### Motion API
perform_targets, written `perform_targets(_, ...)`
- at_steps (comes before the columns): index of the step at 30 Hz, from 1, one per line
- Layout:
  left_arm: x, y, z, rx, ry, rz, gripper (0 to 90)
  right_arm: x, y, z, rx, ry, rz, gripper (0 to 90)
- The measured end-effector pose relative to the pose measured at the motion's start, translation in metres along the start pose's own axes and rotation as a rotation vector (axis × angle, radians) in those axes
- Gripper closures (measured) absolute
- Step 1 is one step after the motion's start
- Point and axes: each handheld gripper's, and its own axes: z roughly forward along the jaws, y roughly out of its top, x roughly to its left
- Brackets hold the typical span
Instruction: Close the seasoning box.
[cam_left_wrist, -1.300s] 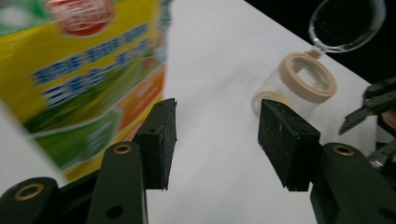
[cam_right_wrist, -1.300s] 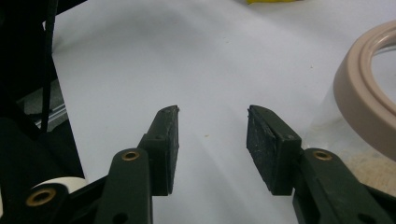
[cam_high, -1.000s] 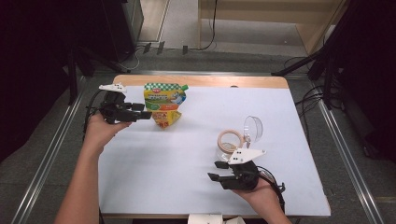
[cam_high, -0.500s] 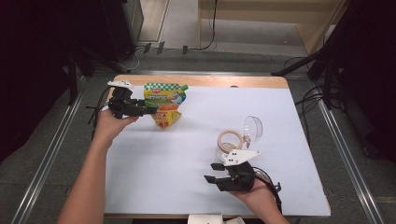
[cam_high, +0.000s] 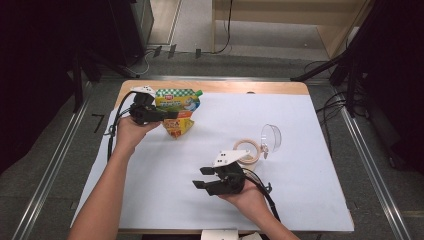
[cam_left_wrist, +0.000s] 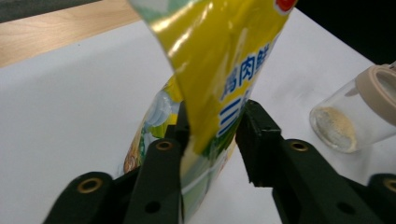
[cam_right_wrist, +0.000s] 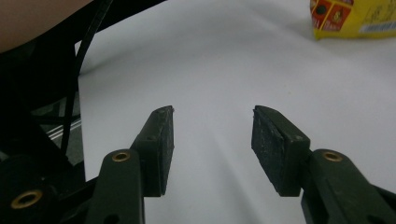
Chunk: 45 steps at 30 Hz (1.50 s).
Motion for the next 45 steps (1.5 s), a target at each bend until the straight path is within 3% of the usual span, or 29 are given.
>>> perform_targets(2,0.000,-0.001,-0.003,-0.010,-0.019,-0.017,76.8,-0.001,0.003,0.004,-0.014,-0.018,-0.026,48.6)
perform_targets(5,0.000,-0.002,-0.005,-0.015,-0.032,-0.021,83.9,-0.002,0.003,0.006,-0.023,-0.028,-0.019,47.5)
perform_targets(6,-0.003,-0.004,-0.007,-0.018,-0.034,-0.023,90.0,-0.004,0.001,0.007,-0.025,-0.040,-0.013,46.9)
perform_targets(12,-0.008,-0.003,-0.011,-0.003,-0.035,-0.053,90.0,-0.006,-0.007,0.005,-0.024,-0.054,-0.001,46.2)
perform_targets(17,-0.023,0.005,-0.024,0.028,-0.069,-0.055,90.0,-0.006,-0.010,0.006,-0.025,-0.073,-0.023,42.8)
perform_targets(22,-0.037,0.011,-0.034,0.038,-0.079,-0.039,90.0,-0.009,-0.012,0.006,-0.020,-0.079,-0.004,43.4)
perform_targets(26,-0.052,0.014,-0.042,0.022,-0.066,0.002,90.0,-0.011,-0.014,0.005,-0.027,-0.086,0.005,43.5)
perform_targets(34,-0.075,0.019,-0.047,0.046,-0.105,0.018,90.0,-0.015,-0.017,0.005,-0.013,-0.125,0.021,43.5)
perform_targets(45,-0.112,0.030,-0.054,0.076,-0.182,0.088,90.0,-0.016,-0.020,0.011,0.018,-0.153,0.031,46.7)
